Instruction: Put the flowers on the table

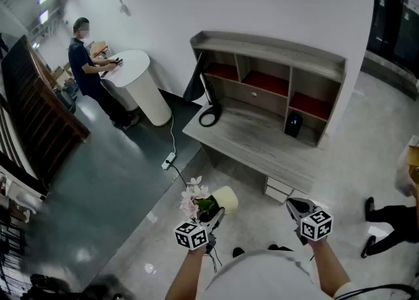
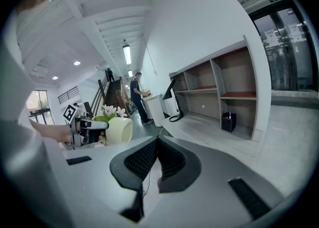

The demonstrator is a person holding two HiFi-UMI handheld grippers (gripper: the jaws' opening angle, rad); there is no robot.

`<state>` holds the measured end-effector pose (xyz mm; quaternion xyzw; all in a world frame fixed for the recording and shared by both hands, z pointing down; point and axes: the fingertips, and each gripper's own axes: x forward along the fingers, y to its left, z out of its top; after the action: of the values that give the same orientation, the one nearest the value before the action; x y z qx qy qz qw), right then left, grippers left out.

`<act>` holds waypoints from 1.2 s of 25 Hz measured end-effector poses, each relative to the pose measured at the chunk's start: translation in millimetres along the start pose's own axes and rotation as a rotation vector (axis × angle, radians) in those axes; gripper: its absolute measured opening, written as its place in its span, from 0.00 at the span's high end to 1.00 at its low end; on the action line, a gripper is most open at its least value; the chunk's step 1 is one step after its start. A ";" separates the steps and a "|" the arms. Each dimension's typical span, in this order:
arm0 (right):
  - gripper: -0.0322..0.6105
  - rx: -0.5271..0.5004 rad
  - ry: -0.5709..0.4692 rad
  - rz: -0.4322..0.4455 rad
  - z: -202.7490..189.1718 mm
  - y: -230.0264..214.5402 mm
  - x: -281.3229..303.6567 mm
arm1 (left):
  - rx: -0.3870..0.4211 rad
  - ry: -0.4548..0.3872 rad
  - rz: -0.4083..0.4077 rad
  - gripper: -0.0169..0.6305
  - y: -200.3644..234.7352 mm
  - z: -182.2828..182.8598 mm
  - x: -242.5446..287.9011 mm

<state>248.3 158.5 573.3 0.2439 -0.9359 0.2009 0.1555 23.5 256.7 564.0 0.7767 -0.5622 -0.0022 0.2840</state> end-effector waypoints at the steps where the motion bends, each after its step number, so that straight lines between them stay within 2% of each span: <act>1: 0.92 0.002 -0.001 0.000 0.4 0.3 -0.2 | 0.000 0.000 0.001 0.88 0.2 0.6 -0.6; 23: 0.92 0.006 0.015 0.018 -6.1 -16.1 4.7 | 0.002 0.000 0.003 0.88 -1.8 -3.6 20.3; 30: 0.92 0.020 0.004 0.009 1.6 -31.5 -20.8 | 0.012 0.014 -0.017 0.88 -21.1 -2.6 38.7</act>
<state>281.7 140.8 573.3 0.2407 -0.9347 0.2114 0.1540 57.0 228.4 569.1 0.7833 -0.5534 0.0041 0.2831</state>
